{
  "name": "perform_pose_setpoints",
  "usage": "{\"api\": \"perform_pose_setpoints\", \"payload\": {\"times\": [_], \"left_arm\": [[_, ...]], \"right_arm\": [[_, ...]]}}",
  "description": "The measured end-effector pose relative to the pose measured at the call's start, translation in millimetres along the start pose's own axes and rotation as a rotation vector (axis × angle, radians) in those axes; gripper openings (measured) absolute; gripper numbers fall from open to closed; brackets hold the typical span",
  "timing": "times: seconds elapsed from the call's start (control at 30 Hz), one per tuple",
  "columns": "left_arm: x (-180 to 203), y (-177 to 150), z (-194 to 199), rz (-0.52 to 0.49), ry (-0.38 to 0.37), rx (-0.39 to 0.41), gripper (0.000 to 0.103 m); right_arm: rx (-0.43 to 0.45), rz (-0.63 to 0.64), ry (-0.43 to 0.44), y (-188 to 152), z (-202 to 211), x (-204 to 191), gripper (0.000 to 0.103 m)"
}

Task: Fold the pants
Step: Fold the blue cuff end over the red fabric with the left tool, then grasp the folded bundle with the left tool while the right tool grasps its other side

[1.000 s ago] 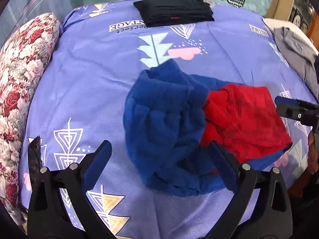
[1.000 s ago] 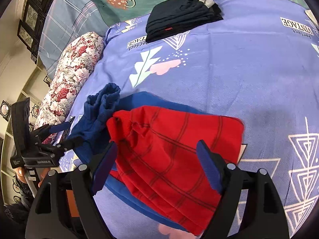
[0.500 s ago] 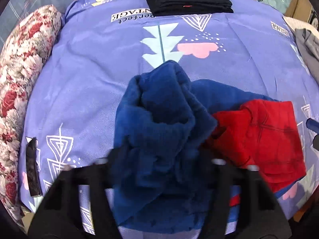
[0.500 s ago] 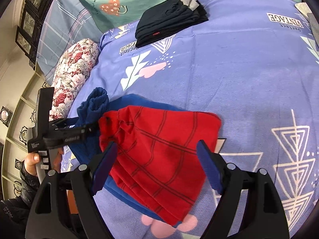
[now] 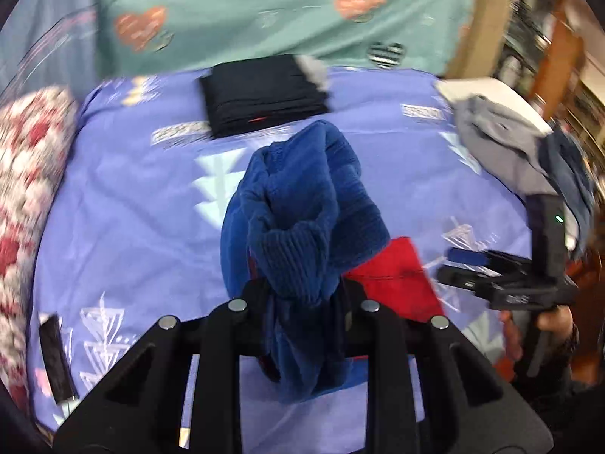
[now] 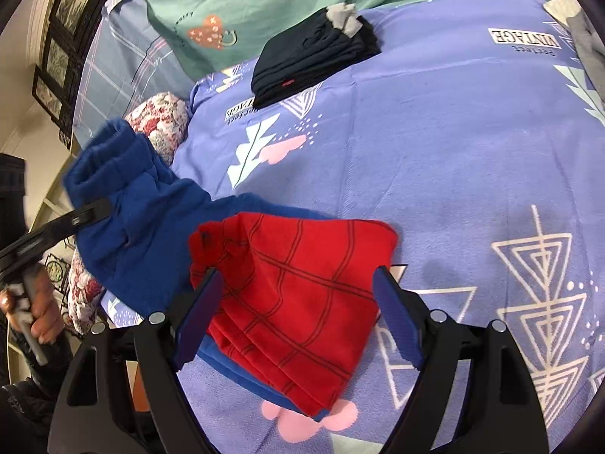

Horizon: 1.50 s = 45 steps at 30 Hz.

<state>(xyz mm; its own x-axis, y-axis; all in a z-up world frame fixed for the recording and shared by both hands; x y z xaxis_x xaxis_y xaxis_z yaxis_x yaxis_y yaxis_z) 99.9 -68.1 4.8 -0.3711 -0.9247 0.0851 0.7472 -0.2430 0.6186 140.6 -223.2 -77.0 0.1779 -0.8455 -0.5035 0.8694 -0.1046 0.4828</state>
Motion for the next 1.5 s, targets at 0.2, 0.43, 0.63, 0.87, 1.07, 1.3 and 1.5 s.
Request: {"api": "perform_pose_setpoints", "payload": {"times": [0.2,0.43,0.63,0.87,1.07,1.3,1.5], "left_arm": [[95.0,-23.2,-75.4,-0.136,-0.129,-0.159,0.035],[109.7,-69.5,-138.0,0.026,-0.307,-0.356,0.082],[74.1,-26.8,-69.2,0.086,-0.339,-0.182,0.097],[-26.2,-40.5,-76.7,0.152,0.032,-0.148,0.099],[-53.2,-88.3,-111.6,0.207,0.073,-0.221,0.101],[-56.1,-79.7,-108.9,0.242,0.001,-0.225,0.101],[-46.8,-62.8,-90.5,0.258,-0.079,-0.174,0.101]], "right_arm": [[0.030,-0.057,-0.042,-5.7,22.5,26.5,0.082],[0.042,-0.104,-0.098,-11.3,45.3,55.5,0.082],[0.026,-0.095,-0.009,0.8,36.4,34.1,0.083],[-0.097,0.002,0.015,-3.1,-16.7,-10.0,0.083],[-0.167,-0.003,-0.060,-8.2,-56.0,-9.4,0.072],[-0.098,0.096,-0.127,-2.2,-45.5,-19.5,0.016],[-0.030,0.055,-0.052,-0.5,6.5,-23.9,0.015]]}}
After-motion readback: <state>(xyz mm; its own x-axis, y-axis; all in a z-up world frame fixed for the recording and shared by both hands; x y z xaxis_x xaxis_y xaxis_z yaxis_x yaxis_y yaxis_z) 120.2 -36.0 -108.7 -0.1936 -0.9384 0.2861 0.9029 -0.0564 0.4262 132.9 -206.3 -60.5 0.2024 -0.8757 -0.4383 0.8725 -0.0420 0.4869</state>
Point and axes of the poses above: each gripper's, at about its wrist camera, not at the fingertips, and z roughly against the way its jaws point, x to its right, y to its top, the point moved 10 cm from there along -z, roughly the way its jaws point, and after that the axes turned 2 degrees about -y, right-handed, at the moved point
